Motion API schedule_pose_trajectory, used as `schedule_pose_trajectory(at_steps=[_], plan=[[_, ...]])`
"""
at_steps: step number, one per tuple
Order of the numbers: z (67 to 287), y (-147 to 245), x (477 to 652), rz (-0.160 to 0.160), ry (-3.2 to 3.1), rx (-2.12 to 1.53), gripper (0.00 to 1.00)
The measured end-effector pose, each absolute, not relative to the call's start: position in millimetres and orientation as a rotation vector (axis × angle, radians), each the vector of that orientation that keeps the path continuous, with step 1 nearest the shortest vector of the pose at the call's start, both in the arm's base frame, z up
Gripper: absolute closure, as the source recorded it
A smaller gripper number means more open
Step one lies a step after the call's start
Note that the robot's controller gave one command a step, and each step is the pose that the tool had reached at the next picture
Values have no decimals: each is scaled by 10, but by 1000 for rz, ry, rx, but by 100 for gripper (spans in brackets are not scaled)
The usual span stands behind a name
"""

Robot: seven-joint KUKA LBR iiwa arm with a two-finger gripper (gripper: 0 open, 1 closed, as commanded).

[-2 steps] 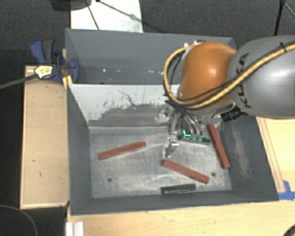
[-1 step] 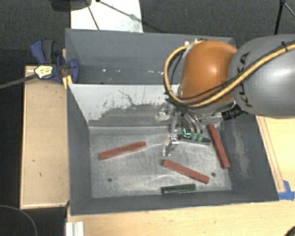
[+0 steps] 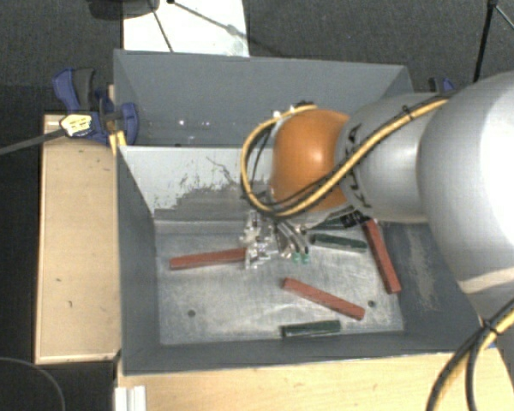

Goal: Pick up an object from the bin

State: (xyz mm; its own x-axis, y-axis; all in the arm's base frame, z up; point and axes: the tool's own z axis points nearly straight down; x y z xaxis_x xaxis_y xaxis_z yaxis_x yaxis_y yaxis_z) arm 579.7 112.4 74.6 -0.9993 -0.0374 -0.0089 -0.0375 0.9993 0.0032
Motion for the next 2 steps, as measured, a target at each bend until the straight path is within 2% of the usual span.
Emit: schedule_pose_trajectory(at_steps=[1, 2], plan=[[746, 1124, 5797, 6, 3132, -56, 100], [2572, 1055, 5681, 2, 3129, -119, 100]])
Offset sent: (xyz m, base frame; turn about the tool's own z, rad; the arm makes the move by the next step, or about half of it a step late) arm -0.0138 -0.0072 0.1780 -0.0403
